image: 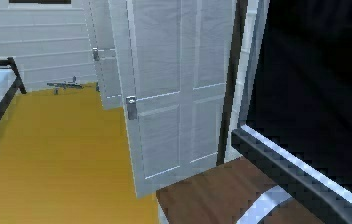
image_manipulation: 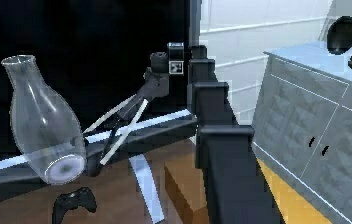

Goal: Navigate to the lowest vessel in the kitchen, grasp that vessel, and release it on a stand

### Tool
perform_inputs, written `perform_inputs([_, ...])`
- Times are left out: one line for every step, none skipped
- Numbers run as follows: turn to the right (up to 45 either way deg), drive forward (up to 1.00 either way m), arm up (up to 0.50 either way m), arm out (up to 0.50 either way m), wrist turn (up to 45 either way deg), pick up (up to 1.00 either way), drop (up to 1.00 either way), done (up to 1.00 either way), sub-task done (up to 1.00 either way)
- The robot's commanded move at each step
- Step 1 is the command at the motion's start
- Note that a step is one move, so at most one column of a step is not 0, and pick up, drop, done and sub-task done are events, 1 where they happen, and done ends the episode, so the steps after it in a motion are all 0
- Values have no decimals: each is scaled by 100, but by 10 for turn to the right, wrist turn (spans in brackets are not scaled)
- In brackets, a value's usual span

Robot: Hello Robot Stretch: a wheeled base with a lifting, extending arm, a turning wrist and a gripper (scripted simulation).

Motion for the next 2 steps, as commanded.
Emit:
perform_inputs([0,0,0,0,390,0,0,0,0])
perform_inputs([0,0,0,0,390,0,0,0,0])
